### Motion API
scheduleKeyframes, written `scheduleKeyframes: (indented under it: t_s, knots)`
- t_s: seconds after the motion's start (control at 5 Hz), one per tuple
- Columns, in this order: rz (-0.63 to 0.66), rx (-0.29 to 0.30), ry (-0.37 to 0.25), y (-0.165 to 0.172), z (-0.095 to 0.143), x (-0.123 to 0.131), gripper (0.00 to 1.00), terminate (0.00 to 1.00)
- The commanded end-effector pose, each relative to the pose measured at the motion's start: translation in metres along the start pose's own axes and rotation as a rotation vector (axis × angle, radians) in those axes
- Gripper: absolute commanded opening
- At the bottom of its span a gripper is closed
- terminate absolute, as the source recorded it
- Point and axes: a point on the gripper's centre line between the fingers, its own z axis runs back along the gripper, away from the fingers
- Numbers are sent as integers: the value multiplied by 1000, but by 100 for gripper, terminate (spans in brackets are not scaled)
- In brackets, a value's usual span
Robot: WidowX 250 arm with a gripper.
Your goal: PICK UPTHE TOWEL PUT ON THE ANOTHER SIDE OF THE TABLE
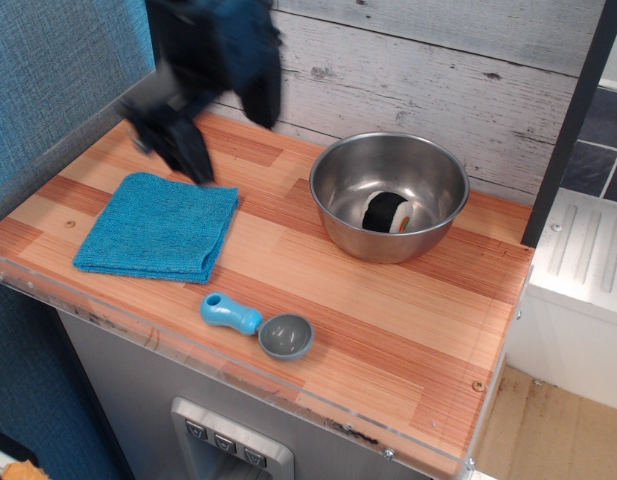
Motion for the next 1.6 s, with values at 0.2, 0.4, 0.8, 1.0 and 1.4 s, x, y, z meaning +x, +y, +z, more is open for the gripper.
scheduleKeyframes:
  t_s: [0.2, 0.4, 0.8, 1.0, 1.4]
  knots:
    - [-279, -69, 14, -3, 12, -77, 100, 0]
    - [-510, -149, -14, 1, 0, -98, 100, 0]
    - [-743, -305, -34, -13, -43, -108, 100, 0]
    - [-776, -316, 25, -18, -53, -105, 100, 0]
    - [-789, -333, 55, -30, -85, -107, 100, 0]
